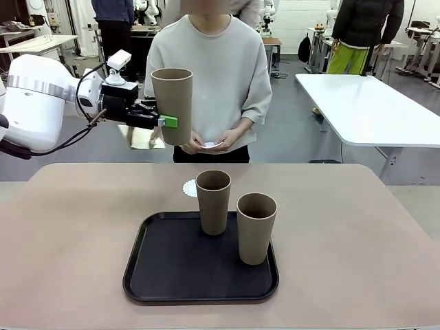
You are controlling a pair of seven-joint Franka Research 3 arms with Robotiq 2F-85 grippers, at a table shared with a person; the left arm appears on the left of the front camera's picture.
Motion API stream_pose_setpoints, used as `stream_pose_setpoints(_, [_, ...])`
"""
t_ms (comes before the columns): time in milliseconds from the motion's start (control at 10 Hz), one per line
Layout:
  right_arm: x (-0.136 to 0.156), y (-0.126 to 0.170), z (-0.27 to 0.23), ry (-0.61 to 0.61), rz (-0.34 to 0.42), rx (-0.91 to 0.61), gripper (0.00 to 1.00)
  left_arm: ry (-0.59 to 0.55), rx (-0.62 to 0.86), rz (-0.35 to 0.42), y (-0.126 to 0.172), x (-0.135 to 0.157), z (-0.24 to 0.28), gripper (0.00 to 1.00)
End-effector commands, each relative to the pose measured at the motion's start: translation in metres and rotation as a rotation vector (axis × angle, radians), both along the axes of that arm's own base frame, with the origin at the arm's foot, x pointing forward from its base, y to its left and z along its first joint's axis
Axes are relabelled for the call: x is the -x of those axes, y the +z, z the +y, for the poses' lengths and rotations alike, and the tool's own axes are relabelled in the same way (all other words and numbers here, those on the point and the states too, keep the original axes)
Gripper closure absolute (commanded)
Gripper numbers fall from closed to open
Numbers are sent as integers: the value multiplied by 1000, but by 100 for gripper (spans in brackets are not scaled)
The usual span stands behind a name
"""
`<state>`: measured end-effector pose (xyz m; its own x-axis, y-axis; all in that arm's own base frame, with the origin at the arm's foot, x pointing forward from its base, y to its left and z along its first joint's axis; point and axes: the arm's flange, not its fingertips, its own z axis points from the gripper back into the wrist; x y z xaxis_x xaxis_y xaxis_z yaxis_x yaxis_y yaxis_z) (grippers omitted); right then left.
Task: Place coasters on the table and set cups on them.
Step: Pick up one Reusable plastic cup and place it on a coaster set by the human.
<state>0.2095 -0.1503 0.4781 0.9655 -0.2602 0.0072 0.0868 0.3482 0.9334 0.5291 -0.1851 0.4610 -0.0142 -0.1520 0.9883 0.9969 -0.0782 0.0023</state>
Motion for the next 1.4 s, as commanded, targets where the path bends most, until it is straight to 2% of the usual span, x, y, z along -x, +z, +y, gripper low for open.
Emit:
stream_pose_setpoints(0, [-1,0,-1,2,-15,-15,0,-4,-2,-1,0,1,-1,16])
stream_pose_setpoints(600, [-1,0,-1,2,-15,-15,0,-1,0,2,-1,0,0,16])
stream_pose_setpoints(800, [-1,0,-1,2,-15,-15,0,-42,27,84,-17,-43,0,16])
stream_pose_setpoints(1100, [-1,0,-1,2,-15,-15,0,-39,26,122,-46,-88,-12,16])
stream_pose_setpoints(1300, [-1,0,-1,2,-15,-15,0,-6,27,127,-68,-107,-13,16])
